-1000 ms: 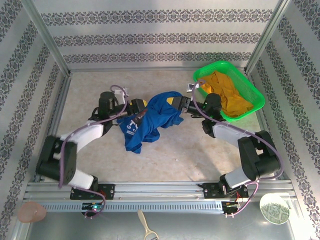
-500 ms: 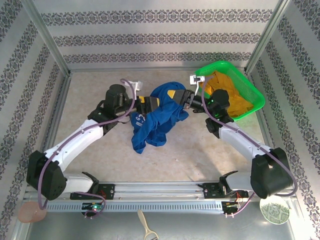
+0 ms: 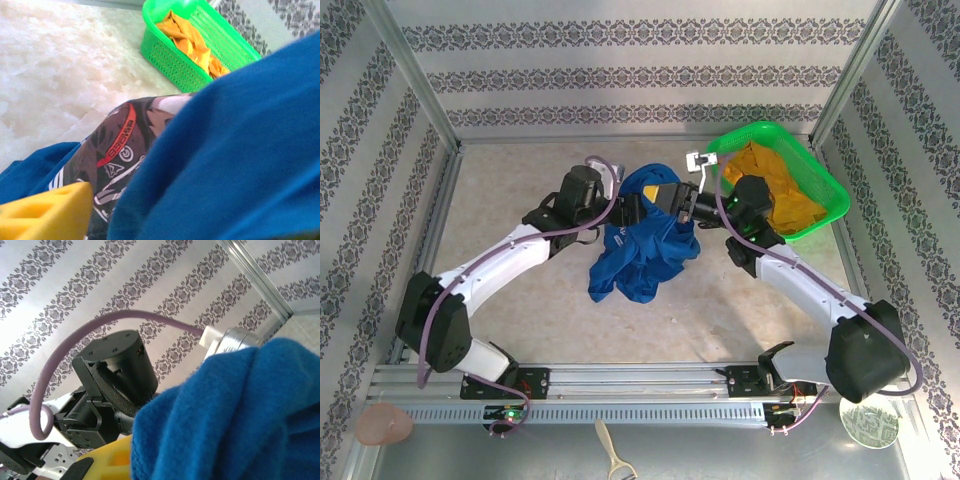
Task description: Fold the inside-out t-shirt
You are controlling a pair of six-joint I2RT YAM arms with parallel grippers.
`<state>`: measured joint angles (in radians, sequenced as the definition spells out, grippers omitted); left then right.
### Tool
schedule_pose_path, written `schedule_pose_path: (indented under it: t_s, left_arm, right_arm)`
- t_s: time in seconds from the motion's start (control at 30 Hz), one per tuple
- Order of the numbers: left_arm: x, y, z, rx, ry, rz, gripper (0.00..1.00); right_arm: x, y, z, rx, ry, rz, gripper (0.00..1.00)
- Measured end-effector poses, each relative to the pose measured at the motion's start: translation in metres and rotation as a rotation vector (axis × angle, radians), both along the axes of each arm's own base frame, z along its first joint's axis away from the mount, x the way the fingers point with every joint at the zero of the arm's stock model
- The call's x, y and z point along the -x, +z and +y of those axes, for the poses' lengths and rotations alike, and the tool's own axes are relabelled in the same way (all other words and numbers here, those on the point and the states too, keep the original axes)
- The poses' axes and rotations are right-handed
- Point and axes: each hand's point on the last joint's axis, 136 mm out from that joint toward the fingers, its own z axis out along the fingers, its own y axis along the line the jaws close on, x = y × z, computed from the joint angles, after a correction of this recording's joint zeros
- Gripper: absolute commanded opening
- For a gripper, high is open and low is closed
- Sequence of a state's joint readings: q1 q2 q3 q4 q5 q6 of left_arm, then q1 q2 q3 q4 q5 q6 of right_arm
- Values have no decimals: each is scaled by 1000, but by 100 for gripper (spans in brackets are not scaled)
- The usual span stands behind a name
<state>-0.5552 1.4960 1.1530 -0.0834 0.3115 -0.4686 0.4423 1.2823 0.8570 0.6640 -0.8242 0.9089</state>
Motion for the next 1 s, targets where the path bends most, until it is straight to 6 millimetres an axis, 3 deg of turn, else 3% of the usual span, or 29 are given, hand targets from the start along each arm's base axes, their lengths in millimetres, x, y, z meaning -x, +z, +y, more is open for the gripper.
schedule_pose_path:
  t_s: [0.1, 0.23, 0.4, 0.5, 0.53, 0.67, 0.8, 0.93, 1.0]
  left_arm:
    - [5, -8, -11, 19, -67, 29, 2]
    - [15, 3, -13, 117, -154, 26, 0]
    - [25, 29, 14, 344, -210, 3, 0]
    - [27, 49, 20, 487, -267, -13, 0]
    - [29, 55, 20, 532, -290, -16, 0]
    - [27, 74, 22, 671, -357, -20, 0]
    - [29, 74, 25, 731, -386, 4, 0]
    - [35, 80, 25, 746, -413, -10, 0]
    - [36, 81, 25, 745, -422, -13, 0]
  right_arm:
    - [-8, -18, -8, 15, -31, 34, 0]
    - [-26, -47, -32, 36, -129, 88, 0]
    - [-47, -96, -45, 92, -243, 162, 3]
    - [-63, -135, -45, 144, -301, 241, 53]
    - [-68, -149, -45, 161, -320, 272, 62]
    - [-78, -184, -50, 214, -380, 354, 71]
    - [-63, -170, -65, 231, -442, 335, 74]
    - [-32, -110, -82, 233, -522, 181, 75]
    - [-15, -86, -80, 241, -533, 107, 75]
